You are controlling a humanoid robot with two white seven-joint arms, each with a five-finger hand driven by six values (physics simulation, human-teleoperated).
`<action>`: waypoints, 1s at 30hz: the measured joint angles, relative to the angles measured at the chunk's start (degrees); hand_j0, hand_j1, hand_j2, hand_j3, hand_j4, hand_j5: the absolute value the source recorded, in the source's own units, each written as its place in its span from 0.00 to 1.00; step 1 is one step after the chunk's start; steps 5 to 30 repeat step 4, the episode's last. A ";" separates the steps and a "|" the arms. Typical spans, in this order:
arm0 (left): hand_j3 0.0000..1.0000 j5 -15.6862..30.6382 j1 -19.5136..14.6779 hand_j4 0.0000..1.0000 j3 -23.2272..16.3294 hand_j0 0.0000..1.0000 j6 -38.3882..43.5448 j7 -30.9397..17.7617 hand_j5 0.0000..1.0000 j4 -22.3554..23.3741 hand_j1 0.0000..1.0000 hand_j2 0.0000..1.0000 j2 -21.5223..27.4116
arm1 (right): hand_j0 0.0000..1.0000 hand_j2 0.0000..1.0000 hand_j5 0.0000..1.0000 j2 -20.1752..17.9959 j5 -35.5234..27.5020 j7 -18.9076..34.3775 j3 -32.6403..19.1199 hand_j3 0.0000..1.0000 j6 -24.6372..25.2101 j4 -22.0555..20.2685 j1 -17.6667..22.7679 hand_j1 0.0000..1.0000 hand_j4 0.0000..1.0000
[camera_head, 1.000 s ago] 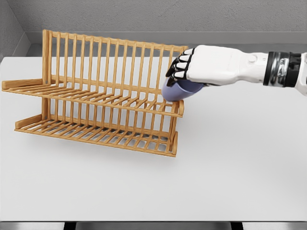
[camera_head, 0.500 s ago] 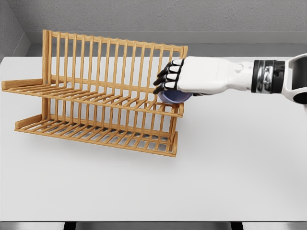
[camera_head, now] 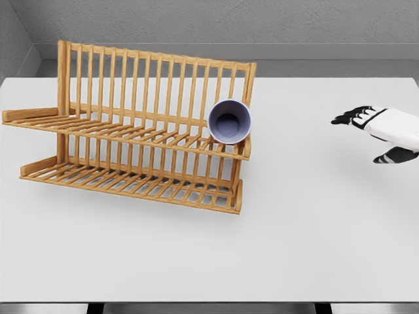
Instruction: Right arm put cup on second shelf
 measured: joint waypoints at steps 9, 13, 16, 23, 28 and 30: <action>1.00 0.00 0.00 1.00 -0.01 1.00 0.00 0.00 1.00 0.02 1.00 1.00 0.00 | 1.00 1.00 1.00 5.62 2.23 -0.03 -4.04 1.00 0.12 1.93 0.97 1.00 1.00; 1.00 0.00 0.00 1.00 -0.01 1.00 0.00 0.00 1.00 0.02 1.00 1.00 0.00 | 1.00 1.00 1.00 5.62 2.23 -0.03 -4.04 1.00 0.12 1.93 0.97 1.00 1.00; 1.00 0.00 0.00 1.00 -0.01 1.00 0.00 0.00 1.00 0.02 1.00 1.00 0.00 | 1.00 1.00 1.00 5.62 2.23 -0.03 -4.04 1.00 0.12 1.93 0.97 1.00 1.00; 1.00 0.00 0.00 1.00 -0.01 1.00 0.00 0.00 1.00 0.02 1.00 1.00 0.00 | 1.00 1.00 1.00 5.62 2.23 -0.03 -4.04 1.00 0.12 1.93 0.97 1.00 1.00; 1.00 0.00 0.00 1.00 -0.01 1.00 0.00 0.00 1.00 0.02 1.00 1.00 0.00 | 1.00 1.00 1.00 5.62 2.23 -0.03 -4.04 1.00 0.12 1.93 0.97 1.00 1.00; 1.00 0.00 0.00 1.00 -0.01 1.00 0.00 0.00 1.00 0.02 1.00 1.00 0.00 | 1.00 1.00 1.00 5.62 2.23 -0.03 -4.04 1.00 0.12 1.93 0.97 1.00 1.00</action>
